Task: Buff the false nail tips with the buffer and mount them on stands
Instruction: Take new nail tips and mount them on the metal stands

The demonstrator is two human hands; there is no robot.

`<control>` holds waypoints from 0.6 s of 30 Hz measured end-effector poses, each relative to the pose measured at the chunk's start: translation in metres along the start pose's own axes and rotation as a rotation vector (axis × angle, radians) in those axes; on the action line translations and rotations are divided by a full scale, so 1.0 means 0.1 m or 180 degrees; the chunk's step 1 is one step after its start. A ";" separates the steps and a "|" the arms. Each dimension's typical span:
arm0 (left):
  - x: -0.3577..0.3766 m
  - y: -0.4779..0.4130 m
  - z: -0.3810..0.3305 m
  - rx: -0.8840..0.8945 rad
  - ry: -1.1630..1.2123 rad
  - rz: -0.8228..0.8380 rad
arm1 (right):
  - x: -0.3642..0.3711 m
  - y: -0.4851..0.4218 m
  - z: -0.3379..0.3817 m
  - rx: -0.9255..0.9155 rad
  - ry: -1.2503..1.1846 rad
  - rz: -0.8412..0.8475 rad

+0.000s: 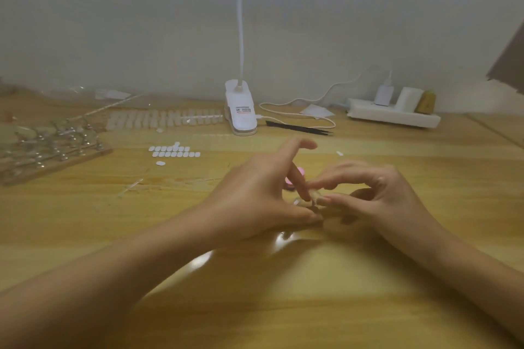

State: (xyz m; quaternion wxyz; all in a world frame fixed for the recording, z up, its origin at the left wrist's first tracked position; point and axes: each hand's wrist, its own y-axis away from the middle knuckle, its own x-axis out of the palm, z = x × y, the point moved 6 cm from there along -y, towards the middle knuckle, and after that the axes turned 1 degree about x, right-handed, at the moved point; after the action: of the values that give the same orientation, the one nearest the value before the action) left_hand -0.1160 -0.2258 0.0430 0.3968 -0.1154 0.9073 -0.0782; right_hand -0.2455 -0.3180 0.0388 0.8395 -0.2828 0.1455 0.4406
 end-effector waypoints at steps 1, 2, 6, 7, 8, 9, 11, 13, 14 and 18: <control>0.02 0.00 0.00 0.0021 -0.0075 -0.0049 | 0.01 0.00 -0.01 0.0013 -0.0001 0.0016; 0.03 -0.01 -0.01 0.0036 -0.0156 -0.0105 | 0.02 0.00 -0.02 0.0028 -0.0012 0.0026; 0.06 -0.01 0.01 0.0004 -0.0396 -0.0267 | 0.06 0.00 -0.03 0.0031 -0.0009 0.0053; 0.06 -0.01 0.01 0.0004 -0.0444 -0.0289 | 0.06 0.01 -0.03 0.0038 -0.0014 0.0035; 0.06 -0.01 0.01 0.0011 -0.0478 -0.0312 | 0.06 0.00 -0.03 0.0040 -0.0019 0.0018; 0.06 -0.01 0.01 0.0017 -0.0498 -0.0329 | 0.05 0.01 -0.03 0.0038 -0.0021 0.0001; 0.05 -0.02 0.02 0.0010 -0.0537 -0.0343 | 0.04 0.01 -0.03 0.0025 -0.0008 -0.0029; 0.06 -0.02 0.03 0.0003 -0.0561 -0.0347 | 0.03 0.03 -0.03 0.0025 0.0021 -0.0047; 0.06 -0.01 0.03 0.0012 -0.0582 -0.0356 | 0.03 0.03 -0.04 0.0028 0.0033 -0.0040; 0.06 -0.01 0.00 0.0056 -0.0719 -0.0395 | 0.04 0.05 -0.05 0.0028 -0.0026 0.0018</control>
State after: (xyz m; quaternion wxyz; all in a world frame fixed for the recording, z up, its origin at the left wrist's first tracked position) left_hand -0.1200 -0.2288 0.0389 0.4918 -0.1760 0.8472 -0.0970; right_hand -0.2476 -0.3166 0.0311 0.8400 -0.2770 0.1448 0.4435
